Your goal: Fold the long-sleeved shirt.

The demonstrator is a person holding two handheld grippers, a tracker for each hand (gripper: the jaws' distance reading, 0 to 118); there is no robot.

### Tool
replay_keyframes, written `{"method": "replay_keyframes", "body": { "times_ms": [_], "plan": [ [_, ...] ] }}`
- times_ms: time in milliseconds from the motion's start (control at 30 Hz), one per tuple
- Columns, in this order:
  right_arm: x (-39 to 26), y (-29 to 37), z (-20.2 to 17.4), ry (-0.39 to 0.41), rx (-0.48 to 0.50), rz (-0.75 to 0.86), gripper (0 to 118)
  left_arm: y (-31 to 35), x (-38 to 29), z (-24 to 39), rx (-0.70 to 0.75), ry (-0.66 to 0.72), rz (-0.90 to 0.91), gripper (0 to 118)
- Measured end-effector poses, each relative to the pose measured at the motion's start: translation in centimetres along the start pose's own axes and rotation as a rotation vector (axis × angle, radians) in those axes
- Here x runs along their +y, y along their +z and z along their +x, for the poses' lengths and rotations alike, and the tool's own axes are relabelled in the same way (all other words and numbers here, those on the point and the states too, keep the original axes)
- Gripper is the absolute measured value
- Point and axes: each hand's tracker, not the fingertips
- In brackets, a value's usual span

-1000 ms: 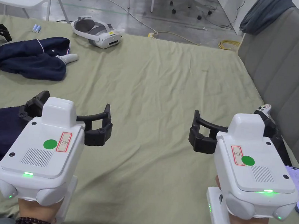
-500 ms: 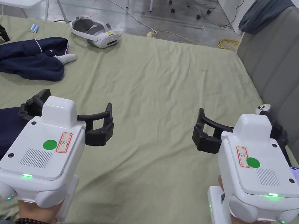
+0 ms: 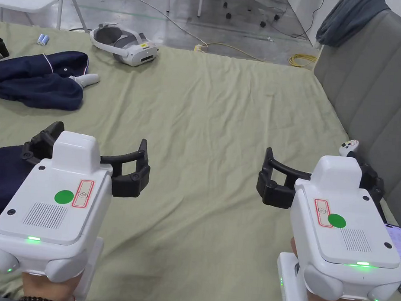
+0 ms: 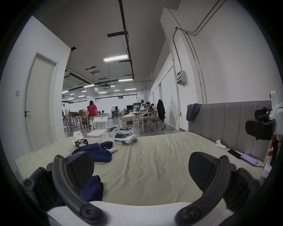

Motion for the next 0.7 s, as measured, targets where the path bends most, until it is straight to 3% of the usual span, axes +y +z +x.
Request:
{"method": "replay_keyframes", "body": {
  "times_ms": [700],
  "plan": [
    [-0.08,0.31,-0.19,-0.003,-0.017,0.002,118,0.11,-0.13,0.13,-0.005,-0.015,-0.001,111]
  ]
}}
